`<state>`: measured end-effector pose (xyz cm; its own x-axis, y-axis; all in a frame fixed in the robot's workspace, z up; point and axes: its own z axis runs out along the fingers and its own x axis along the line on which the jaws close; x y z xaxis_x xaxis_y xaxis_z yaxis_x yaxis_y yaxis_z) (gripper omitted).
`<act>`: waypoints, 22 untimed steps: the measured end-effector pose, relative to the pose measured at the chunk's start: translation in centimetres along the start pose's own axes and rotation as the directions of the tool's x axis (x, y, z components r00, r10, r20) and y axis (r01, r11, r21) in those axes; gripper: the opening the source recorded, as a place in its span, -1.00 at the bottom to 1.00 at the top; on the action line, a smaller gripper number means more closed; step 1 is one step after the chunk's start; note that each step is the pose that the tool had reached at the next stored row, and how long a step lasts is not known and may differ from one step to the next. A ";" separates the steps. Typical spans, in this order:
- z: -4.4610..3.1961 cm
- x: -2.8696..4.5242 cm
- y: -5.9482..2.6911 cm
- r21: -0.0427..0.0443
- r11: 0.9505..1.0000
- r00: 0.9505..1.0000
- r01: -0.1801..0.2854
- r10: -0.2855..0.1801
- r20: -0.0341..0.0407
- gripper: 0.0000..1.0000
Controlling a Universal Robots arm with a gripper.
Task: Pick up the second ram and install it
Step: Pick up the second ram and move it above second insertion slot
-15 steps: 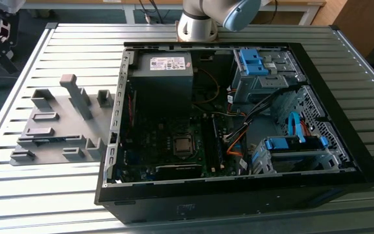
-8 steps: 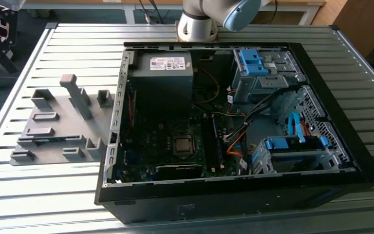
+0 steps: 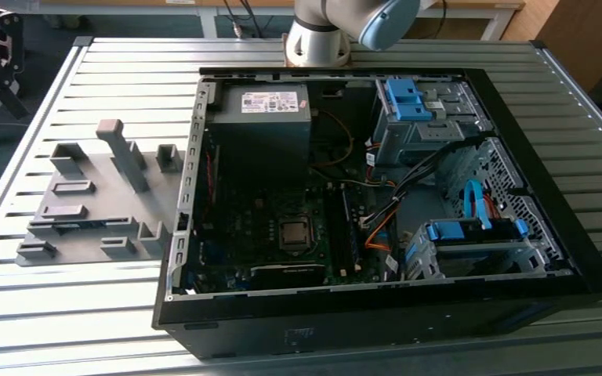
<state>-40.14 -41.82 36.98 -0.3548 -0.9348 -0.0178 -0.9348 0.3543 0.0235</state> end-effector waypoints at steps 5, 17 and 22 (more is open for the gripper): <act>0.05 0.01 0.02 -0.002 0.997 0.997 0.081 -0.081 -0.002 -0.79; 0.20 0.02 0.04 -0.006 0.960 0.960 0.279 -0.279 -0.006 -0.79; 0.21 0.02 0.04 -0.008 0.933 0.933 0.359 -0.359 -0.007 -0.79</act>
<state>-40.19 -41.82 36.78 0.0041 -0.9998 -0.0178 -0.9997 -0.0046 0.0234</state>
